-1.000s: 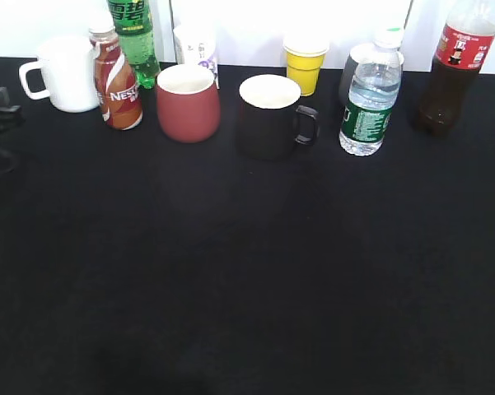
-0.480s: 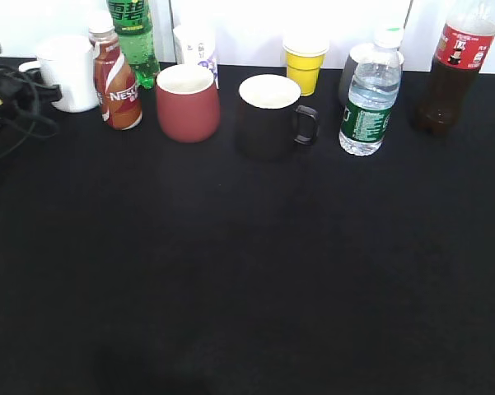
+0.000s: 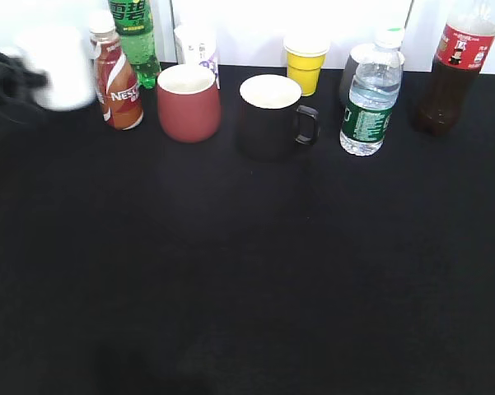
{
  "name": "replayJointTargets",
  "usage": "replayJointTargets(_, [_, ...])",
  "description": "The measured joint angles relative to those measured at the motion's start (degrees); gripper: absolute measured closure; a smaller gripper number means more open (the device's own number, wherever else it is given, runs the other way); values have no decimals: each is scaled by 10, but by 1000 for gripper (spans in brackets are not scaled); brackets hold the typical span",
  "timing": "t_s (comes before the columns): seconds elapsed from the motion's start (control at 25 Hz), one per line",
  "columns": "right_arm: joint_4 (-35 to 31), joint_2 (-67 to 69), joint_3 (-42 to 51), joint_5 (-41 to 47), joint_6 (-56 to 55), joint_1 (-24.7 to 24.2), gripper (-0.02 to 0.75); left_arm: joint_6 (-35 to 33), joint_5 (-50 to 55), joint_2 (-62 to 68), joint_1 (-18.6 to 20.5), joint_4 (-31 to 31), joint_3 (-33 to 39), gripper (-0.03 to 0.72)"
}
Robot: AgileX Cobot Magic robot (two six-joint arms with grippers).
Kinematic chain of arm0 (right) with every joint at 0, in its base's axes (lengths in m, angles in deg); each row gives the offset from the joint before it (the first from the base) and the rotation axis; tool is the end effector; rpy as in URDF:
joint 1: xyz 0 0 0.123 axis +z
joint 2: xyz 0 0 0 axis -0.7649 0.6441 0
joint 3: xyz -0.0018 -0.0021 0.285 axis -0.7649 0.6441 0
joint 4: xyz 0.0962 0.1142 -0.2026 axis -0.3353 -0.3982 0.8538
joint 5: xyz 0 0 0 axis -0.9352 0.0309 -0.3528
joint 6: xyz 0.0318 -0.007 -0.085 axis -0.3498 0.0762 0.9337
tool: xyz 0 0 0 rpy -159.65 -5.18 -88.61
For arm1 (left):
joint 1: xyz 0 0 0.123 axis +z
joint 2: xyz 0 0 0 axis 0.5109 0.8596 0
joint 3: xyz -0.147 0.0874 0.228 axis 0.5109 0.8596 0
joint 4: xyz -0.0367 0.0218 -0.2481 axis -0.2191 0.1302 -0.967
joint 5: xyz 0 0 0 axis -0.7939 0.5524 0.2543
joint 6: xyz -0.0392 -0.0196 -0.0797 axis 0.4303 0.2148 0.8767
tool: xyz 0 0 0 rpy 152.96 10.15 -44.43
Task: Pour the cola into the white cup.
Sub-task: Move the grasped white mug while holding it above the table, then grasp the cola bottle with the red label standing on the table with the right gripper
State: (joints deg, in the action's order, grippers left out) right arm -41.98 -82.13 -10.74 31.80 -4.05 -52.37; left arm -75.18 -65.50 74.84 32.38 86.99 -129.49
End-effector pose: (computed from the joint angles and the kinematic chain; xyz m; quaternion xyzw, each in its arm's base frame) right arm -0.0057 -0.0007 0.2794 0.0122 0.8452 -0.0214 0.5339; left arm 0.4428 0.0118 0.1557 -0.0316 0.7571 -0.0157 0.6523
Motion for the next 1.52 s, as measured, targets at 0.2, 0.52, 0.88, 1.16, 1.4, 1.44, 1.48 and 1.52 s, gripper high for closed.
replayJointTargets(0.2, [0, 0, 0, 0, 0, 0, 153, 0, -39, -177, 9, 27, 209, 624])
replayJointTargets(0.52, [-7, 0, 0, 0, 0, 0, 153, 31, -37, -403, -143, 160, 384, 625])
replayJointTargets(0.88, [-26, 335, -14, -460, 0, 0, 152, 34, -44, -383, -240, 163, 385, 626])
replayJointTargets(1.16, [-11, 769, -15, -1002, -2, 0, 153, 34, -46, -383, -241, 163, 385, 626])
replayJointTargets(1.4, [62, 1051, -30, -1269, -33, 0, 69, 34, -46, -383, -241, 161, 385, 626])
replayJointTargets(1.44, [75, 1074, -45, -1271, -42, 0, 65, 34, -46, -383, -241, 161, 385, 626])
replayJointTargets(1.48, [86, 1095, -63, -1272, -47, 0, 65, 34, -46, -383, -241, 161, 385, 627])
replayJointTargets(1.52, [91, 1115, -80, -1272, -49, 0, 64, 34, -46, -383, -241, 161, 385, 627])
